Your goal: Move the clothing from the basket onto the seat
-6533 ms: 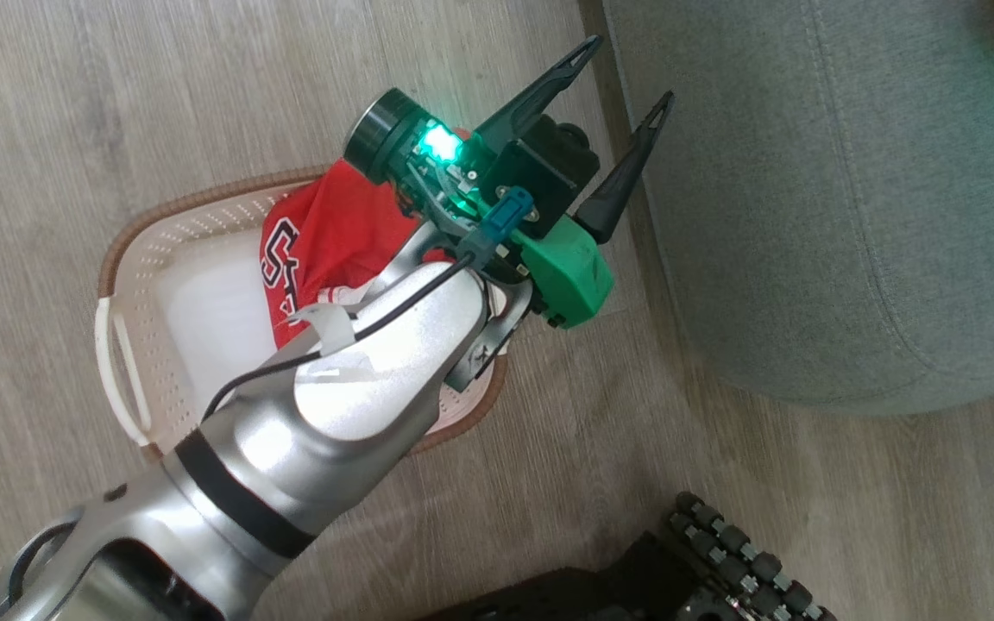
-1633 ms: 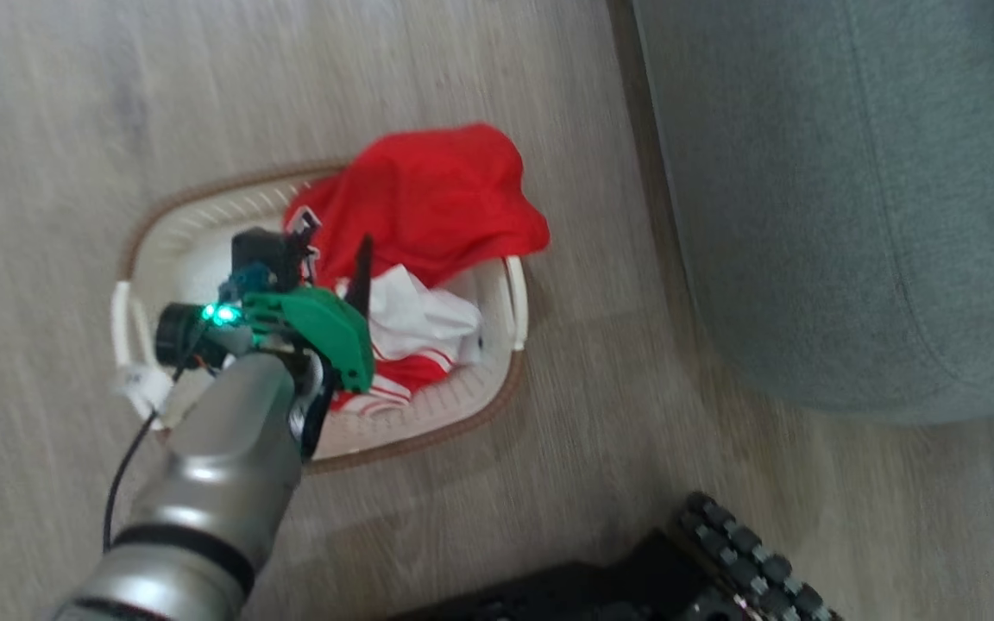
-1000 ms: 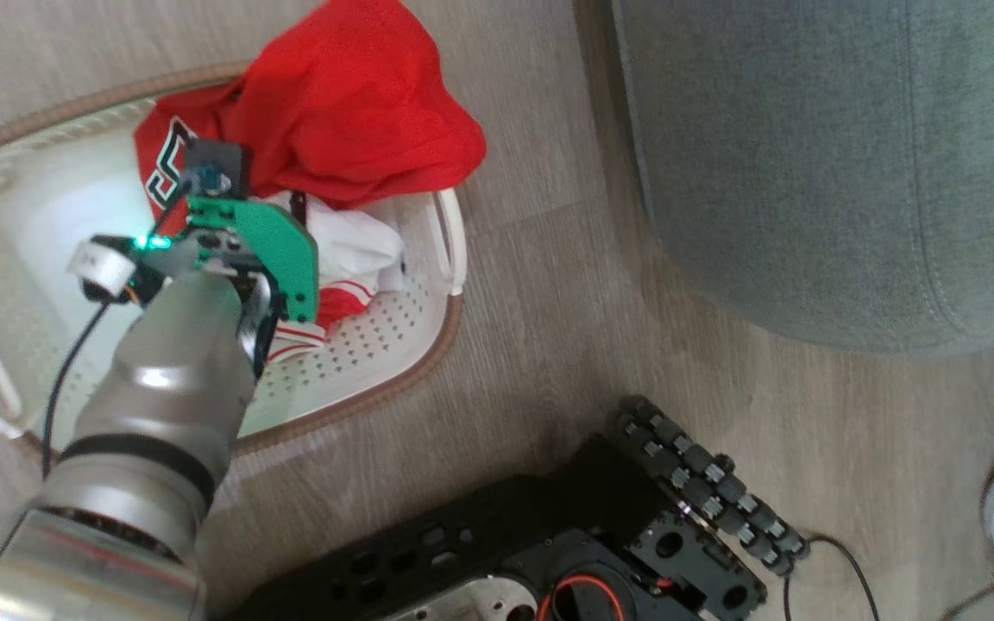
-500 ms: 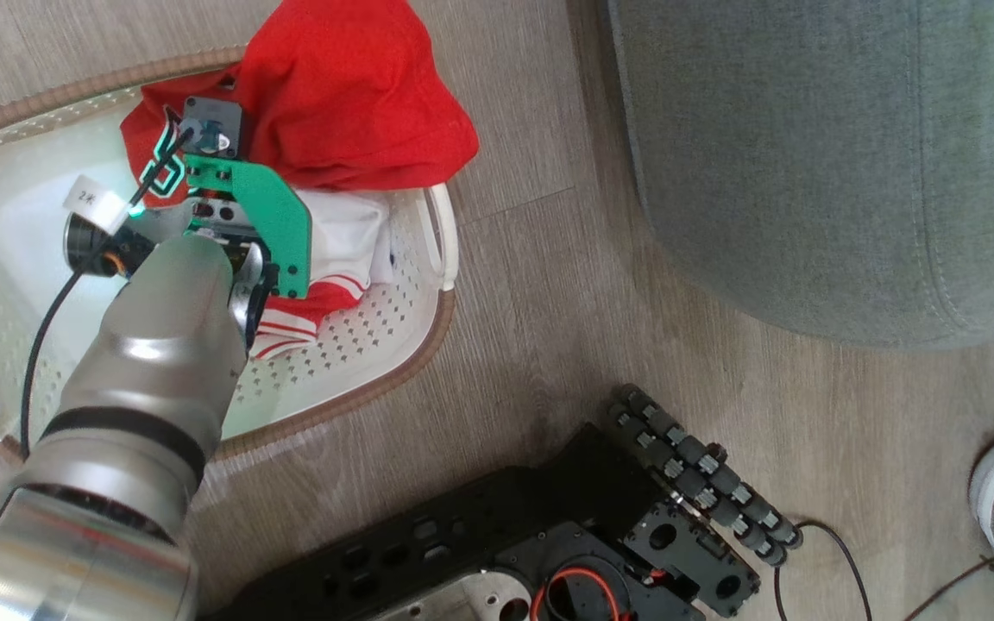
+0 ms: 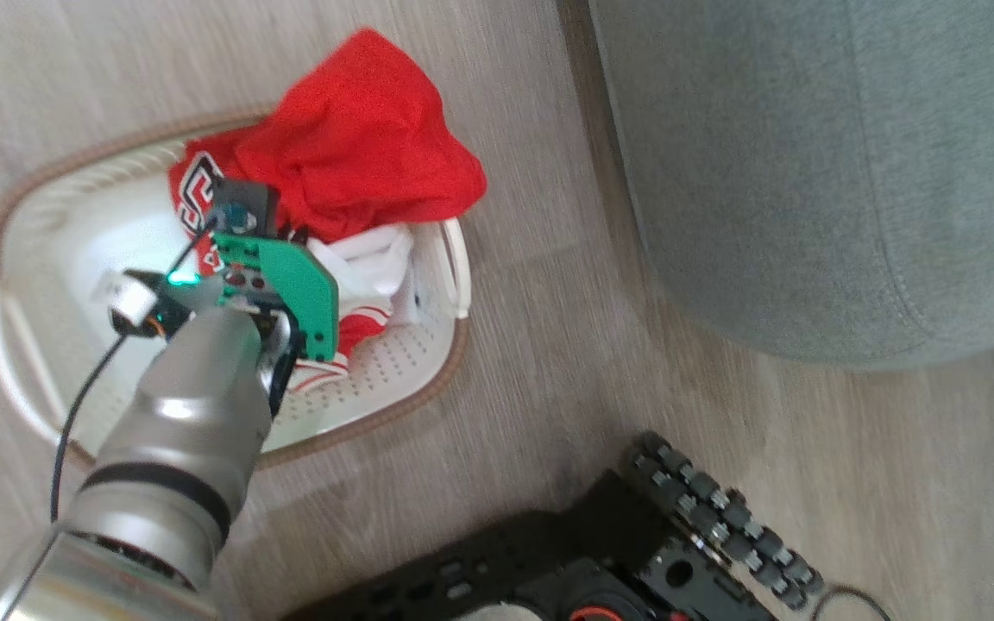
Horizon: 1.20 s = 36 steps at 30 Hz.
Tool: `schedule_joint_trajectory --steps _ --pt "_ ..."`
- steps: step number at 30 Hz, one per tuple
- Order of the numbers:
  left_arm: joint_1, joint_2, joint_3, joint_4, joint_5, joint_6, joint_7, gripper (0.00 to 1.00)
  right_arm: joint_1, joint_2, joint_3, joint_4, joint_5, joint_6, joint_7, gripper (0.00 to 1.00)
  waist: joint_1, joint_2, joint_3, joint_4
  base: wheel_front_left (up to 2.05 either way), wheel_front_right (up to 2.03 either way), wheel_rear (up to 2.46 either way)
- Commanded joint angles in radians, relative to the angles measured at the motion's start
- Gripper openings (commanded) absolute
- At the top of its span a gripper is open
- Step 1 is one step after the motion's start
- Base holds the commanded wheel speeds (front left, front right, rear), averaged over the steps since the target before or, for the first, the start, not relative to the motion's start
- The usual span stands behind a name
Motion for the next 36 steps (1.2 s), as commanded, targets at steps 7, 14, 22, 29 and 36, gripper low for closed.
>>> schedule_joint_trajectory --steps 7,14,22,29,36 --pt "0.105 -0.005 -0.039 -0.076 -0.033 -0.046 -0.103 0.00 0.113 -0.036 -0.005 0.000 -0.011 0.000 -0.002 1.00 0.0000 -0.0001 -0.185 0.076 0.00 0.00 0.00" --pt "0.177 -0.006 -0.130 -0.183 -0.094 -0.050 -0.140 0.00 0.178 -0.047 0.006 0.021 -0.024 0.000 -0.002 1.00 0.0000 -0.0001 -0.332 0.134 0.00 0.00 0.00" --pt "0.233 -0.006 -0.190 -0.285 -0.144 -0.030 -0.165 0.00 0.265 -0.049 0.023 0.050 -0.042 0.000 -0.002 1.00 0.0000 -0.0001 -0.493 0.199 0.00 0.00 0.00" --pt "0.270 0.001 -0.128 -0.437 -0.086 -0.004 -0.166 0.00 0.340 -0.036 0.086 0.077 -0.052 0.000 -0.002 1.00 0.0000 -0.0001 -0.608 0.258 0.00 0.00 0.00" --pt "0.301 0.019 -0.070 -0.566 -0.037 -0.016 -0.166 0.00 0.401 -0.002 0.141 0.107 -0.060 0.000 -0.002 1.00 0.0000 -0.0001 -0.703 0.306 0.00 0.00 0.00"
